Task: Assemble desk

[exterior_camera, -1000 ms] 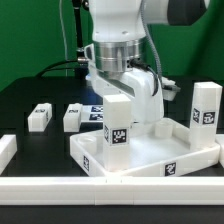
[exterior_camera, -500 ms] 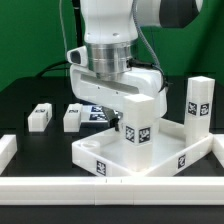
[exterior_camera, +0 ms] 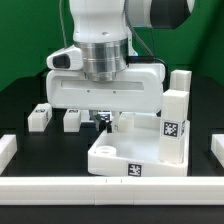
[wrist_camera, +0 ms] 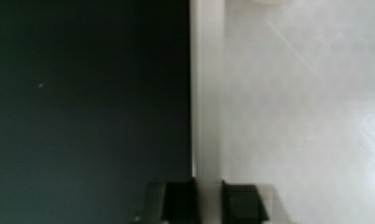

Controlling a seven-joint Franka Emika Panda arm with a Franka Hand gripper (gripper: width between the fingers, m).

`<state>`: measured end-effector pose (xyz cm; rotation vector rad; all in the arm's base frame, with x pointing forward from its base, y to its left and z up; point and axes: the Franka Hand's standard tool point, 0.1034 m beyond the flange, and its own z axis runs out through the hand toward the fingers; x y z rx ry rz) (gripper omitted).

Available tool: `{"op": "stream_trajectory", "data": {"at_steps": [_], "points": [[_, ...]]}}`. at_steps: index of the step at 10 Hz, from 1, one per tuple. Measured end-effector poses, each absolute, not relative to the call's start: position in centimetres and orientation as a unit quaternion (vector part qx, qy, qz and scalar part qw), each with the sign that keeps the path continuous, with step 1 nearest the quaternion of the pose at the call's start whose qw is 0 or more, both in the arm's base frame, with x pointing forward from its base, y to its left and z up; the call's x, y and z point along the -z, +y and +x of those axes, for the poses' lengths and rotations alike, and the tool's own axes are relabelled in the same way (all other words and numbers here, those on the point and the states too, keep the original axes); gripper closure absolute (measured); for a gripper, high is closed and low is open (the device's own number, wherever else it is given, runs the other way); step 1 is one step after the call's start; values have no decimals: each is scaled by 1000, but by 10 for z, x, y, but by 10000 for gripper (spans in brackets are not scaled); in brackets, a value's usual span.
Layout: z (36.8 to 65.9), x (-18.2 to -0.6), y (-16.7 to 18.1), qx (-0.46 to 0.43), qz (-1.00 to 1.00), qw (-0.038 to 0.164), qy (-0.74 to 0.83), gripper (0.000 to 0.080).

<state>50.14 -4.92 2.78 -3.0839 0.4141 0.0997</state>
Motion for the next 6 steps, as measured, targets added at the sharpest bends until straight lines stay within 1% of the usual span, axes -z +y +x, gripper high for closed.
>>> {"op": "stream_trajectory", "data": {"at_steps": [1,2,3,4,6], "points": [[501,-27,-50,-32,-996,13,86,742],[510,-27,-51,-30,-1000,7,8,742],[524,-31,-43,-22,-998,1,-54,742],[524,-34,-43,-19,-995,3,-97,742],[521,-32,-47,-23,-990,2,-137,742]]}}
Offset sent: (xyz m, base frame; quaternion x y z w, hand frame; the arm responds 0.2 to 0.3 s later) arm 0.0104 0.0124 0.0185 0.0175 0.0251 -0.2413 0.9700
